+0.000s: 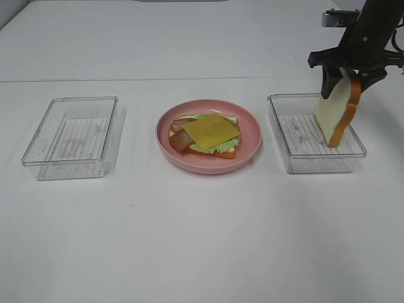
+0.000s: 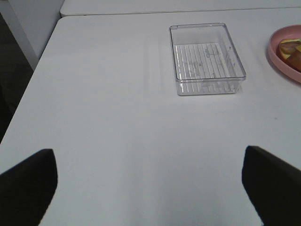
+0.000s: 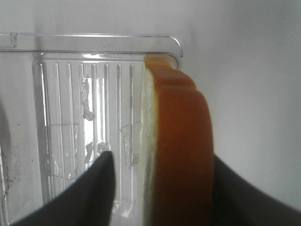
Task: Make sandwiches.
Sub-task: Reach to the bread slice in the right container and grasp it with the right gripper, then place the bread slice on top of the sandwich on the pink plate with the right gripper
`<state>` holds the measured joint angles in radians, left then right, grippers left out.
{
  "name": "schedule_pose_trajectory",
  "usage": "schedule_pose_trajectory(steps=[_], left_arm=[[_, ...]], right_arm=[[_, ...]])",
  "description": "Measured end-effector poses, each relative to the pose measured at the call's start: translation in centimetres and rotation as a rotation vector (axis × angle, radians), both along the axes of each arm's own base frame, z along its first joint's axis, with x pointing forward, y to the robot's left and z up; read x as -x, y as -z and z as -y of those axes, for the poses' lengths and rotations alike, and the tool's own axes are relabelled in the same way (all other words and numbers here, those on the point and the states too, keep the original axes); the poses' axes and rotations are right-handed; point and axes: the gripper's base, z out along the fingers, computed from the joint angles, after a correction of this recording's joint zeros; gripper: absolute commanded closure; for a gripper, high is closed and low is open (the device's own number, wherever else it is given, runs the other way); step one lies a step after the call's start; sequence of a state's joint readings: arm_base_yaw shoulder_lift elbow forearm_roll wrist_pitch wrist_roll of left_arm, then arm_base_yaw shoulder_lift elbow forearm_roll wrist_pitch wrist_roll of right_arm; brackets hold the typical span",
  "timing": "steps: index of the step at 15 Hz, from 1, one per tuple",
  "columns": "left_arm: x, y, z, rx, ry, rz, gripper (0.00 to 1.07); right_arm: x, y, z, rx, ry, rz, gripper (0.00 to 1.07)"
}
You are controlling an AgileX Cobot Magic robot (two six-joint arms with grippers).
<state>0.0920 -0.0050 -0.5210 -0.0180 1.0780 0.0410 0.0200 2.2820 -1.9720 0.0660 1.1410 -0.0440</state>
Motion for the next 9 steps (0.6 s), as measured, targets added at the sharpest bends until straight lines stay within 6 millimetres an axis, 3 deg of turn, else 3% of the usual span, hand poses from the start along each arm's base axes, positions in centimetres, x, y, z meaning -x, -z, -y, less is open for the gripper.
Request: schedule_pose_trajectory(steps=[1, 5, 6, 9], left_arm=[[0.0, 0.0, 0.0, 0.0, 0.0, 0.0, 0.07], [0.0, 0.0, 0.0, 0.0, 0.0, 0.0, 0.07], [0.0, 0.0, 0.0, 0.0, 0.0, 0.0, 0.07], [0.0, 0.0, 0.0, 0.0, 0.0, 0.0, 0.07]], right_arm=[[0.0, 0.0, 0.0, 0.0, 0.0, -0.001, 1.07], [0.2, -1.0, -0.4, 0.0, -0.008, 0.015, 1.07], [0.8, -2.8, -0.8, 0.007, -0.022, 0.027, 1.07], [1.7, -5.1, -1.6, 0.012, -0.043, 0.045, 1.07]])
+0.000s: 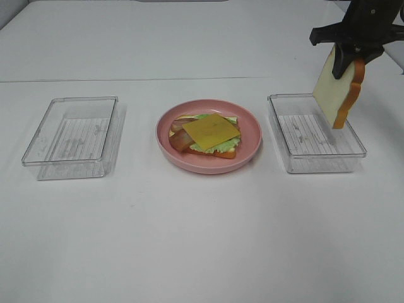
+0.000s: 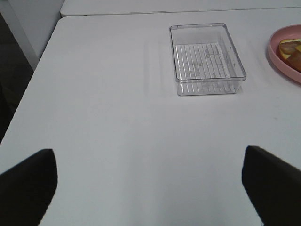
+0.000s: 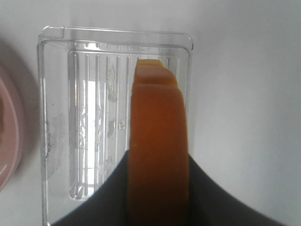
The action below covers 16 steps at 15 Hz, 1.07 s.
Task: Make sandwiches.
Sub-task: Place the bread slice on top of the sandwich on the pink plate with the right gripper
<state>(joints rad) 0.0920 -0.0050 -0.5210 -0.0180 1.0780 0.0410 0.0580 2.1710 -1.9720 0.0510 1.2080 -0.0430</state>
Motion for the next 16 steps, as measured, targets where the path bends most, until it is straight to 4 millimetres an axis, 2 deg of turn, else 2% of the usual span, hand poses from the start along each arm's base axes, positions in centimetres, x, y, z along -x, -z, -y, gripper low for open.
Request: schedule_pose_trajectory(steps=[1, 3, 4, 5, 6, 7, 8, 10, 11, 16], left_arm=[[0.0, 0.0, 0.0, 0.0, 0.0, 0.0, 0.07], [0.0, 0.0, 0.0, 0.0, 0.0, 0.0, 0.07], [0.0, 0.0, 0.0, 0.0, 0.0, 0.0, 0.07], [0.0, 0.0, 0.0, 0.0, 0.0, 0.0, 0.07], [0.0, 0.0, 0.0, 0.0, 0.0, 0.0, 0.07], [0.0, 0.0, 0.0, 0.0, 0.0, 0.0, 0.07], [0.0, 0.0, 0.0, 0.0, 0.0, 0.0, 0.07], [0.0, 0.0, 0.0, 0.0, 0.0, 0.0, 0.07], [0.0, 0.0, 0.0, 0.0, 0.0, 0.0, 0.07], [0.0, 0.0, 0.0, 0.0, 0.0, 0.0, 0.07]], right_arm=[[0.9, -2.8, -0.6, -0.002, -0.015, 0.055, 1.07], [1.8, -5.0, -1.5, -0.002, -0.036, 0.102, 1.07], [2.7, -6.9, -2.8, -0.007, -0.064, 0.145, 1.07], [3.3, -7.7, -3.9, -0.011, -0.088, 0.163, 1.07], [3.5, -8.0, -4.4, -0.013, -0.1, 0.168, 1.07], [4.0, -8.5, -5.9, -0.018, -0.136, 0.178, 1.07], [4.7, -8.6, -8.3, -0.027, -0.181, 0.179, 1.07], [5.4, -8.6, -10.6, -0.042, -0.227, 0.176, 1.07], [6.1, -8.6, -12.7, -0.083, -0.263, 0.166, 1.07], [6.7, -8.5, -16.0, -0.315, -0.27, 0.148, 1.07]])
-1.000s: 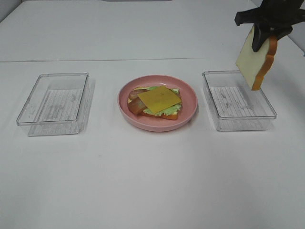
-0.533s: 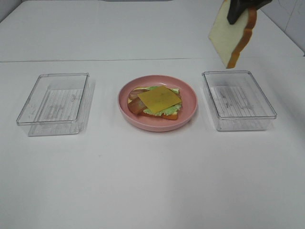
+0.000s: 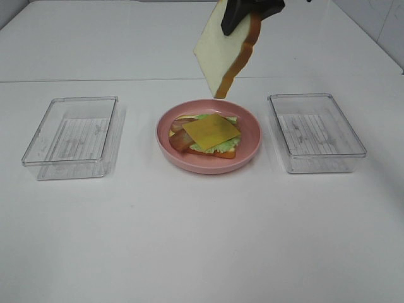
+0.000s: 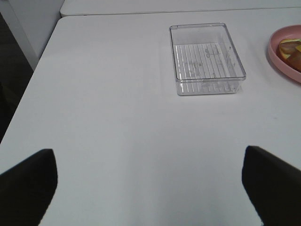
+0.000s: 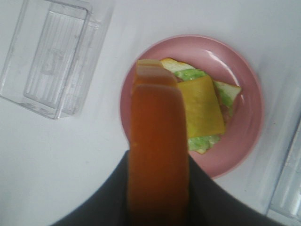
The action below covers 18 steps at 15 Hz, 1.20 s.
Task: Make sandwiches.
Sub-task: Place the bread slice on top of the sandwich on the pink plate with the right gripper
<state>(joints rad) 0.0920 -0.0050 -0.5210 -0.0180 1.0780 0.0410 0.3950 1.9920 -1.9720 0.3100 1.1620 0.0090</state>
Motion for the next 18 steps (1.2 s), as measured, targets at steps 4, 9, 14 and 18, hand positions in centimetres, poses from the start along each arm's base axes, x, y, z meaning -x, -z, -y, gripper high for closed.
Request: schedule_pose_trajectory(steps=[4, 9, 14, 18], left_arm=[[0.0, 0.0, 0.0, 0.0, 0.0, 0.0, 0.07], [0.0, 0.0, 0.0, 0.0, 0.0, 0.0, 0.07], [0.0, 0.0, 0.0, 0.0, 0.0, 0.0, 0.07], [0.0, 0.0, 0.0, 0.0, 0.0, 0.0, 0.07]], right_arm=[[-1.4, 3.7, -1.6, -0.074, -0.013, -0.104, 1.07], [-2.9, 8.3, -2.9, -0.126, -0.016, -0.194, 1.07], [-3.9, 11.8, -3.4, -0.132, -0.01, -0.222, 1.07], [-4.5, 13.9, -3.5, -0.104, 0.003, -0.23, 1.07]])
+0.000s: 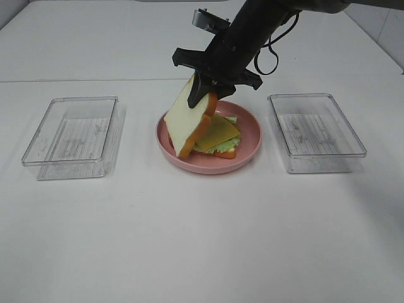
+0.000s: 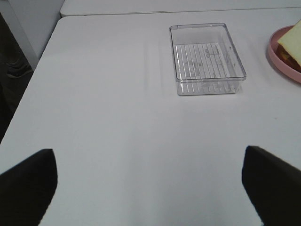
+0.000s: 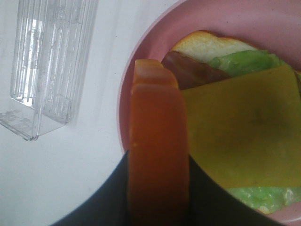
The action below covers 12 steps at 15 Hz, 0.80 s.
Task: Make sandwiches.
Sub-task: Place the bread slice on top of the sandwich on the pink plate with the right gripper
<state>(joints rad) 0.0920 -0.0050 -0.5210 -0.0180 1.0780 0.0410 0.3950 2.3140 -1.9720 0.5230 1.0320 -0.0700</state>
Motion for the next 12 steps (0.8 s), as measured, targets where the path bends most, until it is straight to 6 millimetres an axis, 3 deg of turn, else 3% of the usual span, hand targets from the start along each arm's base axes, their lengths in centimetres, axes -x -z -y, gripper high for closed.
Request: schedule_pose_trajectory(steps=[2, 4, 5, 7, 8, 9, 12], left_arm=[[0.0, 0.0, 0.0, 0.0, 0.0, 0.0, 0.07], [0.0, 0.0, 0.0, 0.0, 0.0, 0.0, 0.07], [0.0, 0.0, 0.0, 0.0, 0.0, 0.0, 0.07], [0.0, 0.0, 0.0, 0.0, 0.0, 0.0, 0.07], [0.0, 0.0, 0.0, 0.0, 0.0, 0.0, 0.07], [0.0, 0.0, 0.0, 0.0, 0.0, 0.0, 0.07], [0.0, 0.0, 0.0, 0.0, 0.0, 0.0, 0.07]], right_arm=[[-0.1, 0.3, 0.1, 0.017, -0.002, 0.008, 1.07], [-0.2, 0.4, 0.4, 0.049, -0.01, 0.025, 0.98], [-0.2, 0.4, 0.4, 0.059, -0.012, 0.031, 0.85], [-0.4, 0.6, 0.8, 0.107, -0.024, 0.053, 0.24], [-0.4, 0.6, 0.9, 0.117, -0.027, 0.058, 0.14], [-0.5, 0.7, 1.1, 0.144, -0.038, 0.071, 0.08], [-0.6, 0.0, 2.0, 0.235, -0.078, 0.136, 0.08]])
